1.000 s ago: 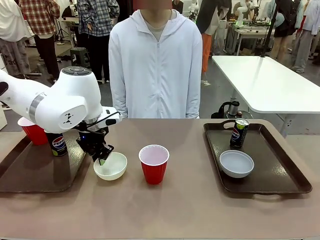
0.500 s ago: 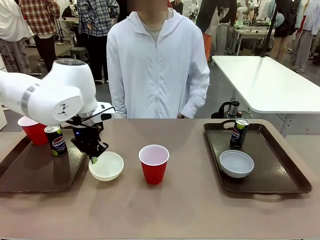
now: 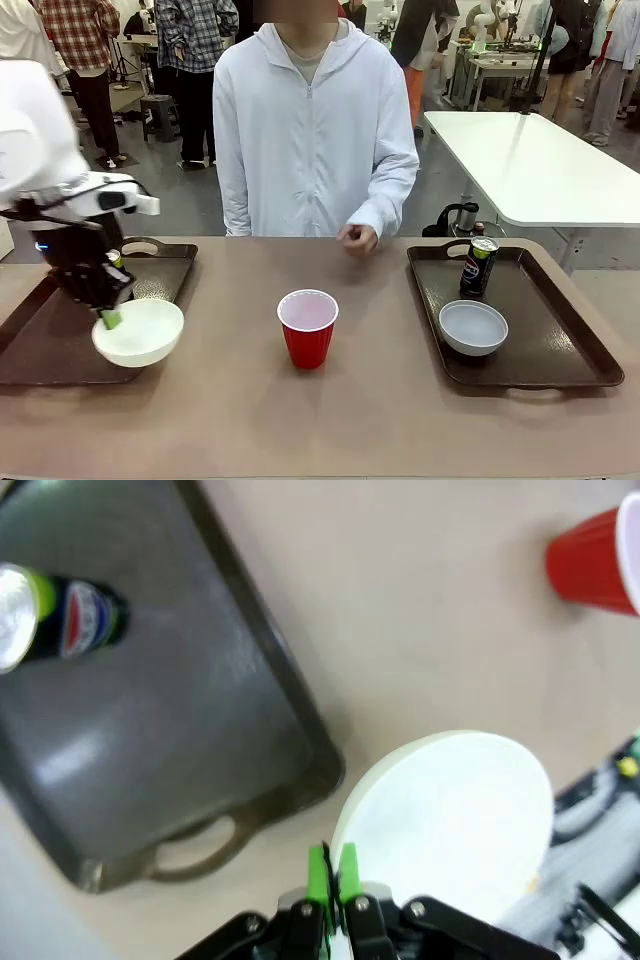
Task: Prepare tableware on both trays.
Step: Pick up a Picnic Bowl from the table and place it on a Handle tray.
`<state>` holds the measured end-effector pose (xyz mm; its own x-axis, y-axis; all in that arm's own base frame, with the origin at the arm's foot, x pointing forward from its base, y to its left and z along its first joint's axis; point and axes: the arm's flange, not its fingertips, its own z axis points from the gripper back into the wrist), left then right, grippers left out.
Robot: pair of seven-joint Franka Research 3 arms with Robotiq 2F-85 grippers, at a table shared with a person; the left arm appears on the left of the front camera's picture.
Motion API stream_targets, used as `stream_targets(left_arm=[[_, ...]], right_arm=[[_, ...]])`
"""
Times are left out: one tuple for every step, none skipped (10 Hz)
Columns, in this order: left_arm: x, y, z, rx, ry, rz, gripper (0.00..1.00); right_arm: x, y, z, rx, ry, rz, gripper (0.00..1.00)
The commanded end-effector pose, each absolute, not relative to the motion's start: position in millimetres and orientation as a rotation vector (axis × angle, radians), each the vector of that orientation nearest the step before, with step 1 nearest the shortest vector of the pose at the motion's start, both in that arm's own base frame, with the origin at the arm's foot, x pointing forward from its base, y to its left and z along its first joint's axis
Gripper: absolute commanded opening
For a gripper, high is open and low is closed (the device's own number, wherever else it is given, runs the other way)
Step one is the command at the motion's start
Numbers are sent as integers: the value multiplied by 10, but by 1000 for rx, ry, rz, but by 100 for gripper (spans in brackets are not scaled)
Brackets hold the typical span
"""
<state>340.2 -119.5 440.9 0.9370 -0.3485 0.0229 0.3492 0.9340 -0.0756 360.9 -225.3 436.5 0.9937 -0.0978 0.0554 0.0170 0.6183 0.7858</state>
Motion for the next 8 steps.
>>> stream_targets(left_arm=[[3142,-926,4444,-134,-52,-351,0],[3116,-783,4403,-151,-53,-326,0],[3144,-608,4318,-160,-51,-284,0],[3170,-452,4246,-154,-51,-238,0],[3211,-315,4154,-145,-46,-193,0],[3243,-174,4075,-132,-37,-149,0],[3311,-16,3990,-123,-20,-105,0],[3354,91,3930,-102,-17,-91,0]], right_arm=[[3568,-2232,4354,905,-100,-54,100],[3568,-2232,4354,905,-100,-54,100],[3568,-2232,4354,905,-100,-54,100],[3568,-2232,4354,905,-100,-54,100],[3568,-2232,4354,905,-100,-54,100],[3568,-2232,4354,905,-100,-54,100],[3568,-2232,4354,905,-100,-54,100],[3568,-2232,4354,905,-100,-54,100]])
